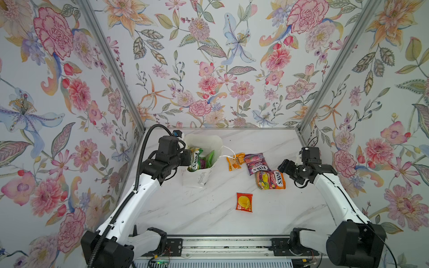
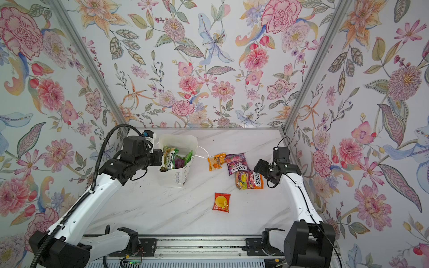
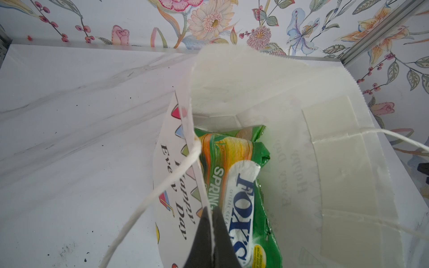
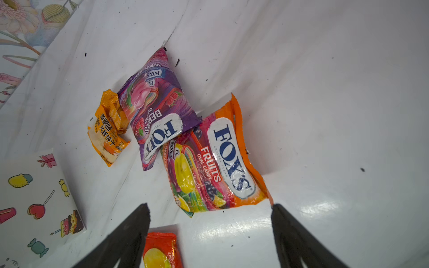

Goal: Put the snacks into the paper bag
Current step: 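Raise the right gripper out of the paper bag and move toward the orange Fox's bag, then lower the right gripper and close it on the orange Fox's Fruits bag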

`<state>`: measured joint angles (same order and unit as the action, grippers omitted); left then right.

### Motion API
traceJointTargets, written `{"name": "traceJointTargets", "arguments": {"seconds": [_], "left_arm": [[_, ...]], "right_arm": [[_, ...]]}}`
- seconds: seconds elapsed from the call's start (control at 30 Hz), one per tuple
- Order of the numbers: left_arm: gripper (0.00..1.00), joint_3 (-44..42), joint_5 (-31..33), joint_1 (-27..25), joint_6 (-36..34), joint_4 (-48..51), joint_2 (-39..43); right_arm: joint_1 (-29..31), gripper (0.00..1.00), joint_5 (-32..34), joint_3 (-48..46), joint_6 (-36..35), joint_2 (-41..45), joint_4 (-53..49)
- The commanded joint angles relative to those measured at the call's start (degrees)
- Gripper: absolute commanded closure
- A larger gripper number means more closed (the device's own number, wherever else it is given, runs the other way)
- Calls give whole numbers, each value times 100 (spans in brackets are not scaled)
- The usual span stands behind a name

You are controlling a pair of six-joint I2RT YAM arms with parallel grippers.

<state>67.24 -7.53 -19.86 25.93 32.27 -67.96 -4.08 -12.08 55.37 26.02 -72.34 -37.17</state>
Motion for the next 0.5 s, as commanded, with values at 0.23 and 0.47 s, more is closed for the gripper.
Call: {"name": "traceJointTargets", "arguments": {"seconds": [0.23, 0.47], "left_arm": [[100, -7, -152, 46, -58, -406, 267], [100, -55, -159, 40, -49, -452, 296]], "right_arm": [[-433, 16, -571, -37, -379, -925, 593], [-546, 20, -840, -142, -555, -1368, 660]]}}
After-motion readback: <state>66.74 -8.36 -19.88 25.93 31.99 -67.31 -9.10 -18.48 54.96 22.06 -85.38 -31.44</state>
